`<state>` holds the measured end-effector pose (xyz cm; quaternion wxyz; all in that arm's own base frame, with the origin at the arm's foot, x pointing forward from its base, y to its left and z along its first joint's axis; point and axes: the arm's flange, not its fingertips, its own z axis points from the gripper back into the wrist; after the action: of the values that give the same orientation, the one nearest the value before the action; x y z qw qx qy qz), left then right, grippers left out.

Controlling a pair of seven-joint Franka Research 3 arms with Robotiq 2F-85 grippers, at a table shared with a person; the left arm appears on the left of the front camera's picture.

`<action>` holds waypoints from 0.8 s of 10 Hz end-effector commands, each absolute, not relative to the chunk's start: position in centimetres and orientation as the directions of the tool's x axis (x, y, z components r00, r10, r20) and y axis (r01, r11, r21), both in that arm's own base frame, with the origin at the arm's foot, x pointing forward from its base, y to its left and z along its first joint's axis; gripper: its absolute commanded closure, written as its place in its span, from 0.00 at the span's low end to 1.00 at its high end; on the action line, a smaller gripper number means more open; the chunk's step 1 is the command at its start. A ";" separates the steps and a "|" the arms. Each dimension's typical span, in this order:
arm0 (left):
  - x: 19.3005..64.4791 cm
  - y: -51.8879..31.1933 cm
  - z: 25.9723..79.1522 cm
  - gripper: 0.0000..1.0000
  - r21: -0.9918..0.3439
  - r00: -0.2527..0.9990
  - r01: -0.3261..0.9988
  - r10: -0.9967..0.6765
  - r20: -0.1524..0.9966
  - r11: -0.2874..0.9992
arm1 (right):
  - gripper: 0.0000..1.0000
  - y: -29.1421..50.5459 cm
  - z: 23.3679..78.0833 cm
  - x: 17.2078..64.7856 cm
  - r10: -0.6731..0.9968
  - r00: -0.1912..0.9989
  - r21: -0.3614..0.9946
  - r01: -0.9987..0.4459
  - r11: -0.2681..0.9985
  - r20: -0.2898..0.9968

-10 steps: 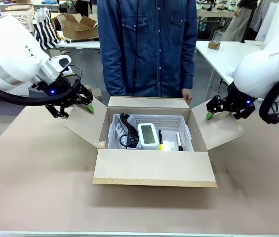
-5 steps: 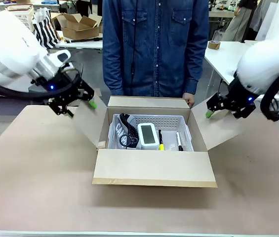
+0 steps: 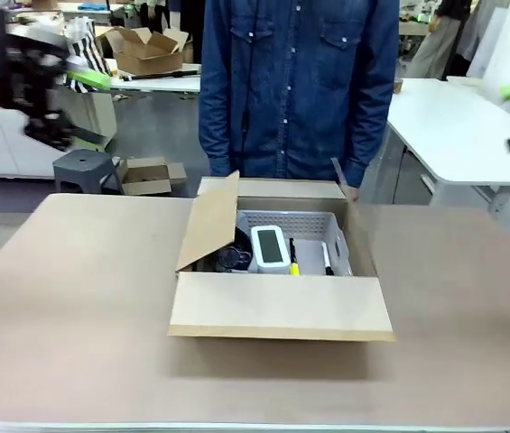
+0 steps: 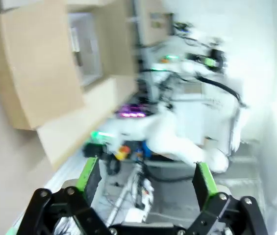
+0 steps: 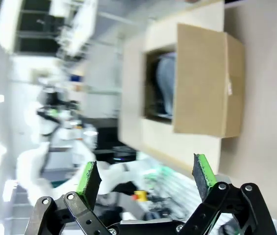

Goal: Pack the gift set into the box.
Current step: Lift both hands away from the flaps of the Package Box, then press and hold the closed box until the human finishes sealing it.

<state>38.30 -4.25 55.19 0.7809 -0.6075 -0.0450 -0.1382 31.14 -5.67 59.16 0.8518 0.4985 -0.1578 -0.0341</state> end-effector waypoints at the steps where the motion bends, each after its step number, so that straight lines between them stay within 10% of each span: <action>1: 41.4 -3.1 49.0 0.00 -0.993 0.945 0.111 -0.304 0.118 -0.040 | 0.00 -7.8 52.9 33.9 -0.283 0.958 0.951 0.037 0.306 0.053; 8: 38.0 -2.8 53.1 0.00 -0.967 0.951 0.248 -0.204 0.231 0.065 | 0.00 -8.2 57.5 30.5 -0.269 0.950 0.922 -0.047 0.383 0.160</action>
<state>37.99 -2.73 54.13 0.7281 -0.6648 -0.0206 -0.1656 30.08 -8.18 58.13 0.8253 0.5423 -0.1429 -0.0661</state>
